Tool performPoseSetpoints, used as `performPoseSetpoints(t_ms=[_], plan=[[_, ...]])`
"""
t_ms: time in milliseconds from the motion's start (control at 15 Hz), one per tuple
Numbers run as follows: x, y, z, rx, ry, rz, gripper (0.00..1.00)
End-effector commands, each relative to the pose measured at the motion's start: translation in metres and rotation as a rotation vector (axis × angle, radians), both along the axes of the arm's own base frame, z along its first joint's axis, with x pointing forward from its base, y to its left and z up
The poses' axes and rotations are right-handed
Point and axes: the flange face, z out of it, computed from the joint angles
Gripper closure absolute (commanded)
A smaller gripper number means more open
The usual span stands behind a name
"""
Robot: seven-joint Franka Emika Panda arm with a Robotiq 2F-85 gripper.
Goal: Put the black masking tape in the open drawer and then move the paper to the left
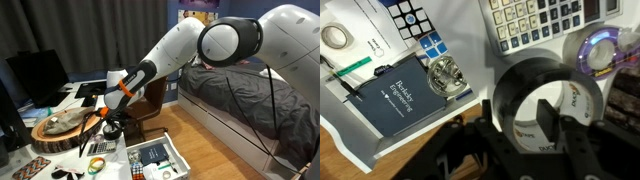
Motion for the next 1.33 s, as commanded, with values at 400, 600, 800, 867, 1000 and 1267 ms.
performPoseSetpoints(t_ms=[400,600,800,867,1000,1267], plan=[[-0.006,-0.007,0.008,-0.007,0.049,-0.025,0.96],[-0.016,-0.025,0.026,0.035,0.037,-0.061,0.96],[-0.029,-0.051,0.043,0.069,0.024,-0.087,0.96],[-0.035,-0.059,0.047,0.077,0.024,-0.087,0.96],[-0.046,-0.078,0.051,0.086,0.005,-0.079,0.96],[-0.077,-0.123,0.05,0.09,0.004,-0.135,0.96]])
